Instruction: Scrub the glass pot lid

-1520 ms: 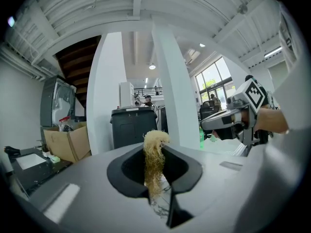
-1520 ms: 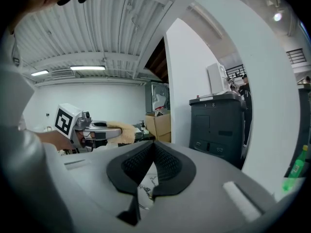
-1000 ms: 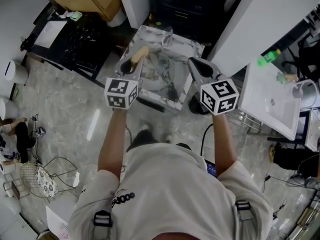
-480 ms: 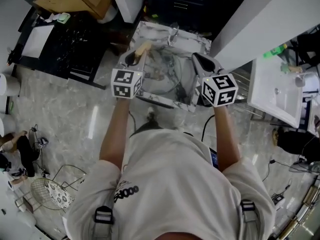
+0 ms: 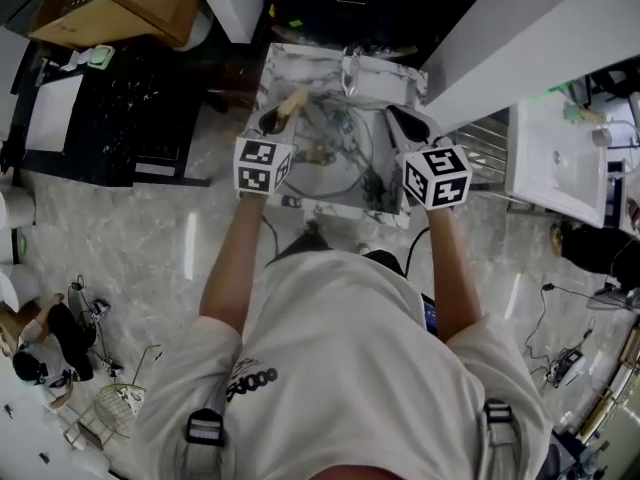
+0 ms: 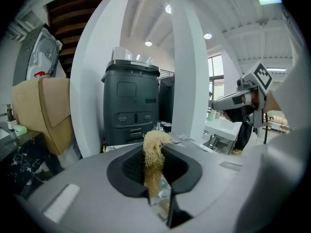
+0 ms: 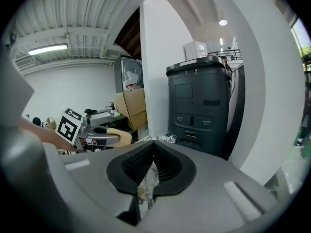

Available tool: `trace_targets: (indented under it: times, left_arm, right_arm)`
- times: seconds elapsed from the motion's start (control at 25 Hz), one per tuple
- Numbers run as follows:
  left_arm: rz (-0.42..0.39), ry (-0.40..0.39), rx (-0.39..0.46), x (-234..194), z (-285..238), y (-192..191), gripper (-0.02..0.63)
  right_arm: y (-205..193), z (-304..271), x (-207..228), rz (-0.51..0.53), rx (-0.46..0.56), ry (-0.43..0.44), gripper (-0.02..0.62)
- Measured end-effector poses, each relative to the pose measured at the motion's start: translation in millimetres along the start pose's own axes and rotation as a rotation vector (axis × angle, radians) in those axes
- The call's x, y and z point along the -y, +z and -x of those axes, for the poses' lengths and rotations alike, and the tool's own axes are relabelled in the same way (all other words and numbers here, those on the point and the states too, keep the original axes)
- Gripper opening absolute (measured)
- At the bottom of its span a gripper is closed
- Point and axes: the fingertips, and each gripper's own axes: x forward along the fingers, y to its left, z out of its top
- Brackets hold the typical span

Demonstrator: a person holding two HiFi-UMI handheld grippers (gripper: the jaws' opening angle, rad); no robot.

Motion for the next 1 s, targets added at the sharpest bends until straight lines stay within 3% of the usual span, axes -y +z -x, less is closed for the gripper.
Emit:
trace_targets:
  times: [0.28,0.48,1.0]
  left_arm:
    - [0.046,0.015,-0.136,-19,-30,-33,0.052]
    - [0.082,0.069,-0.270,-29,-53,-65,0.049]
    - [0.133,0.174,-0.457,-41,-97,-124,0.049]
  right_arm:
    - [-18,-23,13,-0.021,-0.052,-0.034,0.003]
    - [-36,-38,24,-0.047,-0.086,0.002,0.003]
    - [-73,-68,43,-0.090,-0.169,0.111,0.003]
